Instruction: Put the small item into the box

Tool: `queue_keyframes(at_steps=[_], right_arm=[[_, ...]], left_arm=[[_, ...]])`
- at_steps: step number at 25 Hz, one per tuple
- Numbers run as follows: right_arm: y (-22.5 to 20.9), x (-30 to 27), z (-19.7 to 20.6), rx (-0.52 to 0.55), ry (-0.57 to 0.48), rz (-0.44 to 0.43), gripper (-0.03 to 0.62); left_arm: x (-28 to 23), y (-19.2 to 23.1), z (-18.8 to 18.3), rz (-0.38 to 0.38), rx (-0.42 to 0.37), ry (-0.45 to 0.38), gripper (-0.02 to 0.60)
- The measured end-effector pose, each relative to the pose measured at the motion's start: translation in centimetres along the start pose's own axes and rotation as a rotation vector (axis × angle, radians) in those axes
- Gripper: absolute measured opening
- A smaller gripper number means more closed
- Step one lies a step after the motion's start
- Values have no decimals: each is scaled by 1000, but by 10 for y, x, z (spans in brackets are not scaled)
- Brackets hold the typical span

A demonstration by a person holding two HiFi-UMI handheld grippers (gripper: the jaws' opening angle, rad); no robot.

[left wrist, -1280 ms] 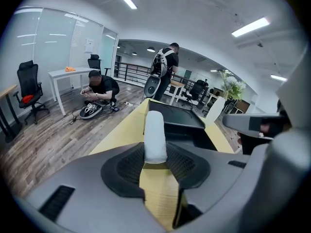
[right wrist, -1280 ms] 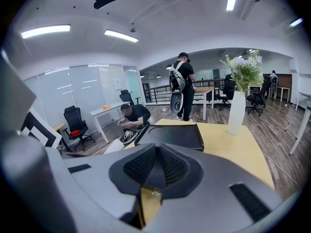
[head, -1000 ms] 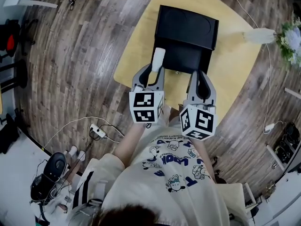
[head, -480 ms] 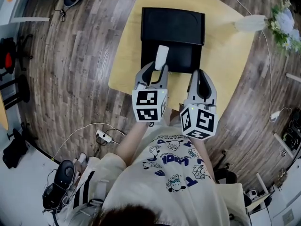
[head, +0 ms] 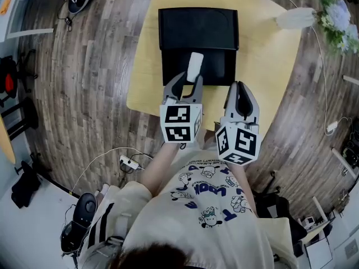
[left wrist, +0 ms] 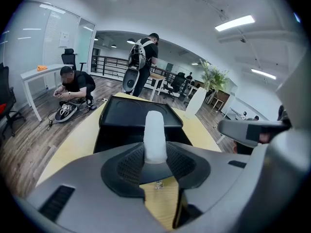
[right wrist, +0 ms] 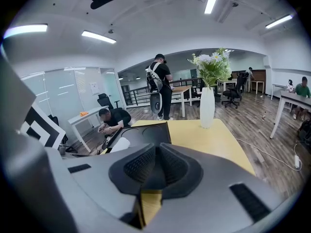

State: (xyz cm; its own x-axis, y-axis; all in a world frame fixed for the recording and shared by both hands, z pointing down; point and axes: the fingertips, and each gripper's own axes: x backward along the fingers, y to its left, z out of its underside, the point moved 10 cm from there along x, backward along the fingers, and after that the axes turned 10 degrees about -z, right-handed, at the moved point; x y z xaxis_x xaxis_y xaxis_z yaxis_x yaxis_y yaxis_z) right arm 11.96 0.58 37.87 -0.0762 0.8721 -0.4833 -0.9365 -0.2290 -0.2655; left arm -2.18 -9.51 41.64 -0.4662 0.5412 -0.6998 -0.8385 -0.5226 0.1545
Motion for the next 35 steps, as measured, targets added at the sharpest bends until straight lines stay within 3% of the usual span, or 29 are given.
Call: queue_keyframes(at_steps=[25, 35], right_arm=[[-8, -10, 20, -36, 64, 29, 48], [-11, -12, 21, -30, 68, 16, 48]], left_arm=[[-29, -4, 11, 9, -29, 108, 146], [-27, -6, 10, 9, -19, 91, 155]])
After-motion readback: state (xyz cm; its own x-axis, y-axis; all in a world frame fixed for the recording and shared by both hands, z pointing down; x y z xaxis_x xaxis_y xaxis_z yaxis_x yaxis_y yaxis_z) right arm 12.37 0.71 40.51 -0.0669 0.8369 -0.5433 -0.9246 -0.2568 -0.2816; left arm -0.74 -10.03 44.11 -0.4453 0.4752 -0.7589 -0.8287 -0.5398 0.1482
